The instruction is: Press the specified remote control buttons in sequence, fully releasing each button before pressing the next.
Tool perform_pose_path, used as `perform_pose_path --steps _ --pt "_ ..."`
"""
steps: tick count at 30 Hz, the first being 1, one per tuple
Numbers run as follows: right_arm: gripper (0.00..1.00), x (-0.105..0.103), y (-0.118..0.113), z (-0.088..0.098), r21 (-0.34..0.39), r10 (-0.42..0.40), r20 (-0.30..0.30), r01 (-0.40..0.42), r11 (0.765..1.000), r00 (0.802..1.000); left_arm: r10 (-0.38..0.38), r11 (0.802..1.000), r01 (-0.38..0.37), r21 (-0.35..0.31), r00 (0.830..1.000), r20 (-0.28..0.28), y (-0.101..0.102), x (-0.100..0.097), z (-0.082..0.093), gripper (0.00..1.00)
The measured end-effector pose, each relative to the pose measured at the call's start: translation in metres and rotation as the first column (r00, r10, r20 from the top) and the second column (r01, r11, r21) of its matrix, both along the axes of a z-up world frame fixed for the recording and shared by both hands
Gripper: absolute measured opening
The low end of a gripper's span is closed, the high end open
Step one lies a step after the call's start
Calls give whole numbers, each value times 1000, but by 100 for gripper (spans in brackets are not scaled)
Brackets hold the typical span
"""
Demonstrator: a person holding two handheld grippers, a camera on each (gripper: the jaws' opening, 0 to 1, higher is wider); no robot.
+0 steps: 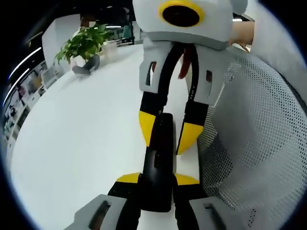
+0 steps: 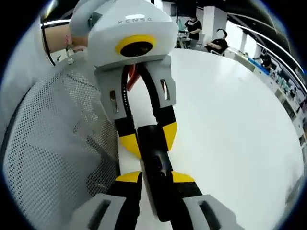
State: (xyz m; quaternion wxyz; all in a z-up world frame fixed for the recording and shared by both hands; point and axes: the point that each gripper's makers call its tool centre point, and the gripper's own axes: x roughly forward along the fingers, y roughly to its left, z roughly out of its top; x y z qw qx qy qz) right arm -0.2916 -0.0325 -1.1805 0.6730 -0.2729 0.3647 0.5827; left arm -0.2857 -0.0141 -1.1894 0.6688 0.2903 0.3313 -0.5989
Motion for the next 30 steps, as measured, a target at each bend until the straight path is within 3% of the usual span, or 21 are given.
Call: perform_pose_path --steps 14,16,18,19,23,30 --pt "28 -3 -2 -3 0 136 -25 -136 991 990 -17 1000 17 -6 1000 0 0 0 0 24" --pt "32 -4 -7 -8 -43 174 -22 -175 984 985 -23 1000 23 -6 1000 1 0 0 0 25" --pt "30 -1 -16 -16 -131 263 27 -257 957 965 -30 1000 30 -5 1000 -1 0 0 0 24" --pt "29 -1 -15 -17 -130 287 48 -278 952 957 -36 999 36 -4 999 -1 0 0 0 24" --pt "21 3 -15 -18 -124 267 53 -259 958 962 -55 998 55 -4 998 -2 0 -1 0 25" --pt "21 4 -16 -9 -96 239 47 -233 968 970 -13 997 12 -75 1000 -1 0 0 1 25"
